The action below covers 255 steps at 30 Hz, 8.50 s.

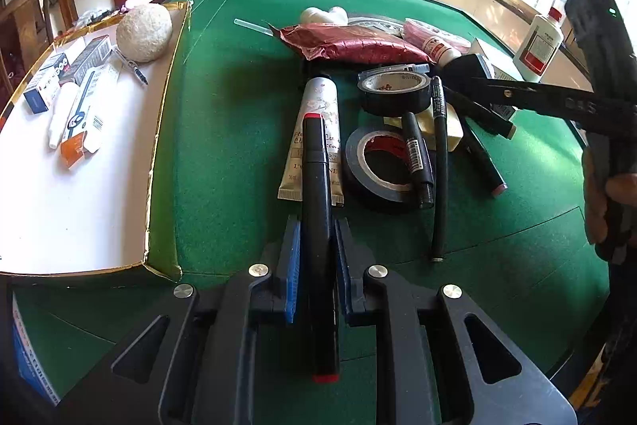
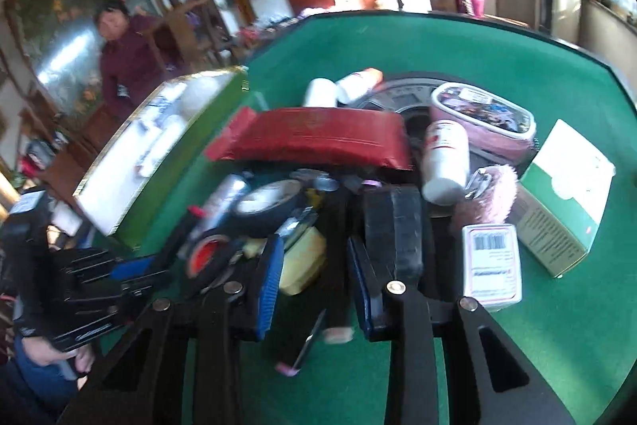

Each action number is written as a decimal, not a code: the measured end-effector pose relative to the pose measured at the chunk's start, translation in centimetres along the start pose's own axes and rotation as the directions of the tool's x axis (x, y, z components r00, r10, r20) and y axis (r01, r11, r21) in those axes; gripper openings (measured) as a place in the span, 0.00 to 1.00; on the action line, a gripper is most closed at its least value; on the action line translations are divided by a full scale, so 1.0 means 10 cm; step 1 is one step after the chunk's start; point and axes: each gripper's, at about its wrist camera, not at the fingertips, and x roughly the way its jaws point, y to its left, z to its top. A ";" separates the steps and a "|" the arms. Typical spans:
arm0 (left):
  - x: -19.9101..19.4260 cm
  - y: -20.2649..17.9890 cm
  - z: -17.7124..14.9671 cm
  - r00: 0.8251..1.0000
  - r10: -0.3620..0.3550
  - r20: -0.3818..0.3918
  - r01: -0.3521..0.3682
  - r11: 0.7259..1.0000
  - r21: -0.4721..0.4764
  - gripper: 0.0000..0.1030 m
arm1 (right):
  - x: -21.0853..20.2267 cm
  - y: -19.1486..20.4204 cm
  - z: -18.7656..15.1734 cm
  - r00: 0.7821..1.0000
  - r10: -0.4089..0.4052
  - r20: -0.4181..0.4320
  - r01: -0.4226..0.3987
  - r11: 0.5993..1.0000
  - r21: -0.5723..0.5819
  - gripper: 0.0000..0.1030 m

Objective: Organize objects

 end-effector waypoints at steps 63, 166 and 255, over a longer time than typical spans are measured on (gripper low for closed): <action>-0.29 -0.32 -0.33 0.988 0.121 0.098 -0.134 0.981 0.140 0.14 | -0.60 0.63 -0.89 0.997 0.077 -0.023 -0.078 0.993 -0.094 0.12; 0.45 0.06 0.90 0.994 -0.029 -0.110 0.030 1.000 0.006 0.41 | -0.34 0.02 -0.24 0.977 0.198 0.082 -0.207 0.968 0.138 0.45; 0.21 -0.29 0.16 0.989 0.147 -0.004 -0.146 0.983 0.107 0.40 | -0.31 0.50 -0.31 0.984 0.159 0.077 -0.158 0.987 -0.015 0.12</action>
